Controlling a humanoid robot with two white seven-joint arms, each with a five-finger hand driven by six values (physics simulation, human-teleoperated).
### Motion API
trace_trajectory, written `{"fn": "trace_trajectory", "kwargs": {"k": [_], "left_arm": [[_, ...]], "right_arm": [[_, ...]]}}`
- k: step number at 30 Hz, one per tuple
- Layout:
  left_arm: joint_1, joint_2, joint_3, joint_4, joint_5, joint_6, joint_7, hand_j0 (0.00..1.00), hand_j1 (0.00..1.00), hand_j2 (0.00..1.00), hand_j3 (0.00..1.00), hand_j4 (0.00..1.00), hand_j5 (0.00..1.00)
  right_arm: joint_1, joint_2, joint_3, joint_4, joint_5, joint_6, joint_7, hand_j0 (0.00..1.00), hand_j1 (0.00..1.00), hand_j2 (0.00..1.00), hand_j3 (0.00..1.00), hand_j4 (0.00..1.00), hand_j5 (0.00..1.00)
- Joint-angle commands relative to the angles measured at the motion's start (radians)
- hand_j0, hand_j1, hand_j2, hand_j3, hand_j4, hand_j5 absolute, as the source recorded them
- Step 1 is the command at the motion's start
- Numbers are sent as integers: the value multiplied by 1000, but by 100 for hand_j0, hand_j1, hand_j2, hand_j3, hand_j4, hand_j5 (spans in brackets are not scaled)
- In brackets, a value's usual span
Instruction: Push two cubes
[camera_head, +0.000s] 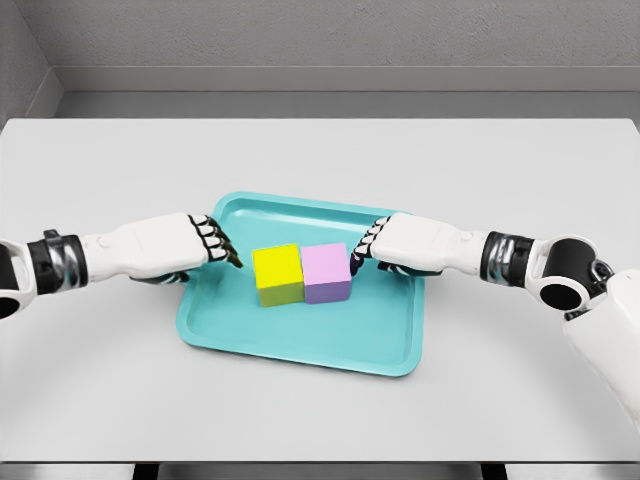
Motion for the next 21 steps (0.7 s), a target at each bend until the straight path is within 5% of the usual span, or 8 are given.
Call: {"fn": "trace_trajectory", "kwargs": {"k": [1, 15, 20, 21], "left_arm": [[0, 15, 14, 10, 7, 2, 0, 81, 81, 81, 81, 81, 81], [2, 67, 80, 19, 29, 2, 0, 82, 82, 82, 82, 82, 82], [0, 127, 147, 22, 76, 2, 0, 87, 87, 87, 87, 87, 87], [3, 155, 157, 32, 96, 2, 0, 94, 94, 94, 94, 94, 94]], "right_arm": [[0, 0, 0, 1, -6, 3, 0, 55, 55, 55, 55, 55, 55], [-15, 16, -2, 29, -6, 3, 0, 55, 55, 55, 55, 55, 55], [-31, 10, -13, 25, -9, 3, 0, 55, 55, 55, 55, 55, 55], [-32, 0, -13, 23, -10, 3, 0, 55, 55, 55, 55, 55, 55]]}}
